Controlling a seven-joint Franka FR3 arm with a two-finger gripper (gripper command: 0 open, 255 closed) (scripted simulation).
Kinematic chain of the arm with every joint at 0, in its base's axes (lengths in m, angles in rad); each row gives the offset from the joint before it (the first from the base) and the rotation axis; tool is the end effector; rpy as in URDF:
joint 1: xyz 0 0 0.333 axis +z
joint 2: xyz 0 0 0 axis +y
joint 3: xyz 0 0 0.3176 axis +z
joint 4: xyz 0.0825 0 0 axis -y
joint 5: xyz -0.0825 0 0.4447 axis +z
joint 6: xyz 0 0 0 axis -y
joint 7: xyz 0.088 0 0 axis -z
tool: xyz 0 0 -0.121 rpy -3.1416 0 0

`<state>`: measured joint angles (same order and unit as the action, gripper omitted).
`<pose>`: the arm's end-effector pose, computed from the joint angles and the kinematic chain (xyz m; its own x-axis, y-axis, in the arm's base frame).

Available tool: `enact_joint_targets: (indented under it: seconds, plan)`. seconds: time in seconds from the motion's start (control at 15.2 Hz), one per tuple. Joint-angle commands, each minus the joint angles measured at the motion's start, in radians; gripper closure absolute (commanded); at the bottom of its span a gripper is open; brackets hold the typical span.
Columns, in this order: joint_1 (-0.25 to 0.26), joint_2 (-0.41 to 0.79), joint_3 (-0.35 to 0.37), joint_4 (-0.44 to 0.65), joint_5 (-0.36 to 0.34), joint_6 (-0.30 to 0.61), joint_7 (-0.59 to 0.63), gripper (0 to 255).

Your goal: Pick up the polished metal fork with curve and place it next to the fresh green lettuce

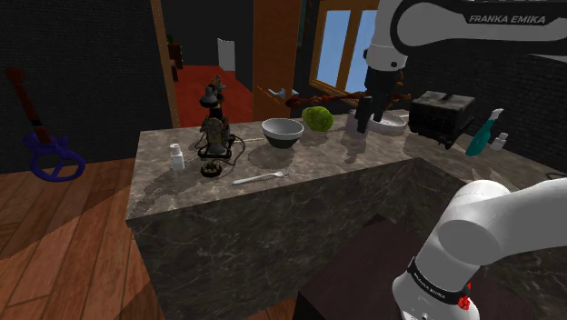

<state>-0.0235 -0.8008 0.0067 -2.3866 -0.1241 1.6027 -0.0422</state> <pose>0.3650 -0.0204 0.5706 0.9996 0.0270 0.0112 0.0254 -0.9913 0.1291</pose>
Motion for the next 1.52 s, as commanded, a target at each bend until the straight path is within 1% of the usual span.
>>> enact_joint_targets:
  seconds: [0.0, 0.33, 0.73, 1.12, 1.45]
  plan:
    - [0.000, 0.000, 0.000, 0.000, 0.000, 0.000, 0.000, 0]
    - [0.050, 0.158, -0.049, 0.004, -0.016, 0.154, -0.146, 0]
    - [0.110, 0.367, -0.090, 0.048, -0.012, 0.314, -0.321, 0]
    - [0.164, 0.580, -0.107, 0.127, 0.016, 0.441, -0.499, 0]
    - [0.200, 0.753, -0.099, 0.212, 0.049, 0.520, -0.645, 0]
